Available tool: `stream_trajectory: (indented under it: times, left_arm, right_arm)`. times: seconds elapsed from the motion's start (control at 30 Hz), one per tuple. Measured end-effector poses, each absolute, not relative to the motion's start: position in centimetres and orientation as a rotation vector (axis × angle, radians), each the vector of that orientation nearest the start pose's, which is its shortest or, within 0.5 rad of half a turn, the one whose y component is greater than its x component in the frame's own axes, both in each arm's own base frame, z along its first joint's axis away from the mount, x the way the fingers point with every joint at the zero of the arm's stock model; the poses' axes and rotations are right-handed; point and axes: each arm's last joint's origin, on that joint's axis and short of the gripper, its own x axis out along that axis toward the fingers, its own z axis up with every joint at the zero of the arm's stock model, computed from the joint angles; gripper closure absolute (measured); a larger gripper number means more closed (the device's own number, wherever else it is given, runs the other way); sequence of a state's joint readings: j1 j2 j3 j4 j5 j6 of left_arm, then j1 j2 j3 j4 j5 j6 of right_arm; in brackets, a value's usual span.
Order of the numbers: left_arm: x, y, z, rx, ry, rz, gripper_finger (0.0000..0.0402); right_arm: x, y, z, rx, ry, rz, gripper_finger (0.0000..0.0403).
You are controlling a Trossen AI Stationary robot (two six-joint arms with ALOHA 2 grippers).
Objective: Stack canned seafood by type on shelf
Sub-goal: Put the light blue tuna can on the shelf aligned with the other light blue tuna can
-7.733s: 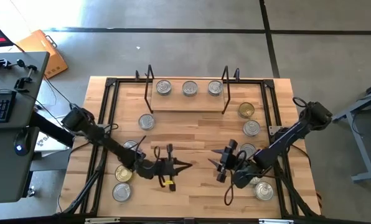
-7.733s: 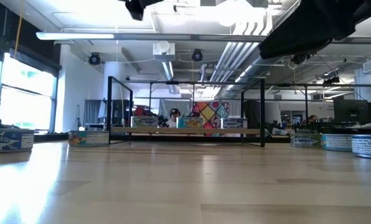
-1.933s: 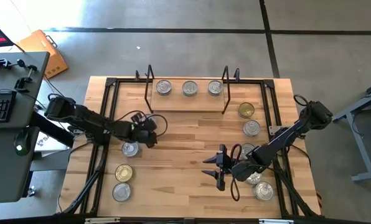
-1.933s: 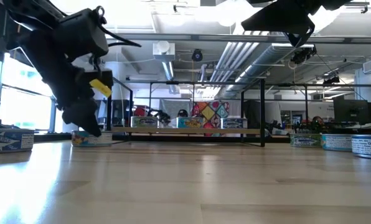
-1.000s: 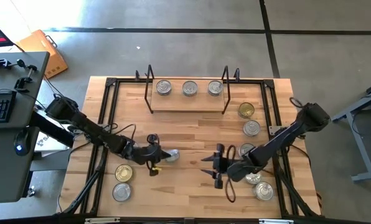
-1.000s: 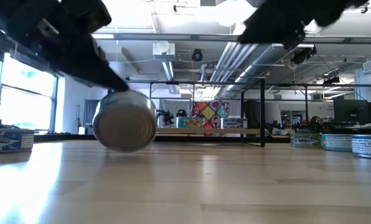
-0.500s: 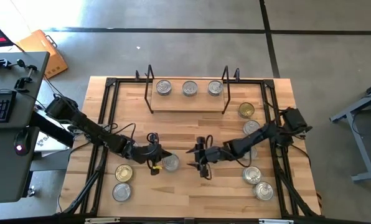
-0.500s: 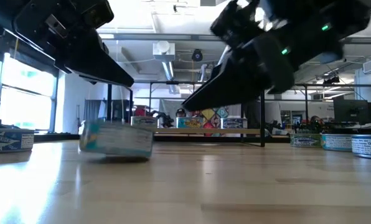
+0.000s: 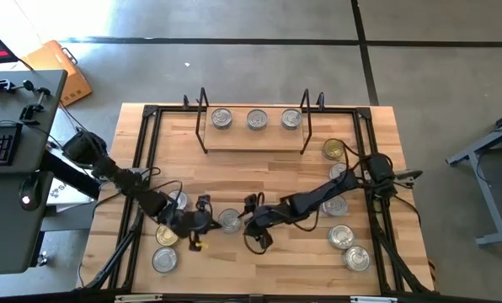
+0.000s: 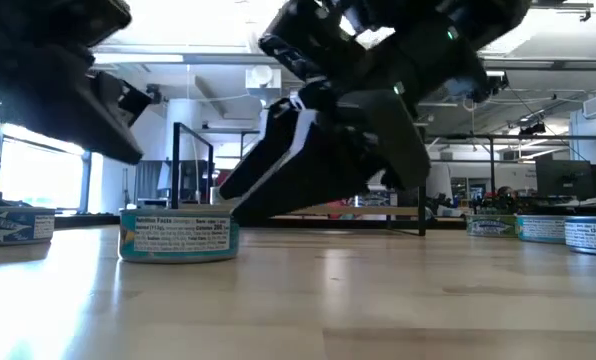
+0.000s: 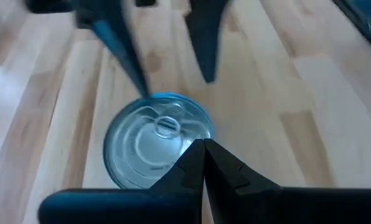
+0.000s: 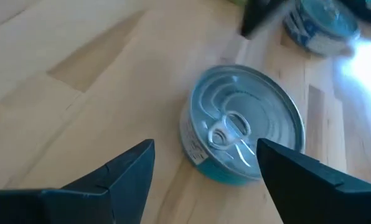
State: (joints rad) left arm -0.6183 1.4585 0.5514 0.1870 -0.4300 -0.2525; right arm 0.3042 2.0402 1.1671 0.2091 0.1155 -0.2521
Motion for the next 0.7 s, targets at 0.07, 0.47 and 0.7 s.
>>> stream_trajectory:
  times: [0.07, 0.47, 0.7]
  left_arm:
    - [21.8, -14.6, 14.5, 0.189, 0.638, -0.138, 0.0388]
    - [24.8, -16.2, 11.9, 0.574, 0.777, -0.067, 0.0248]
    - [27.0, -16.8, 11.6, 0.588, 0.8, -0.101, 0.0284]
  right_arm:
    - [40.1, 12.3, 13.8, -0.326, 0.661, 0.214, 0.0128]
    - [36.5, 15.9, 15.6, -0.213, 0.672, 0.193, 0.0128]
    - [35.0, 18.3, 15.6, -0.339, 0.625, 0.036, 0.0128]
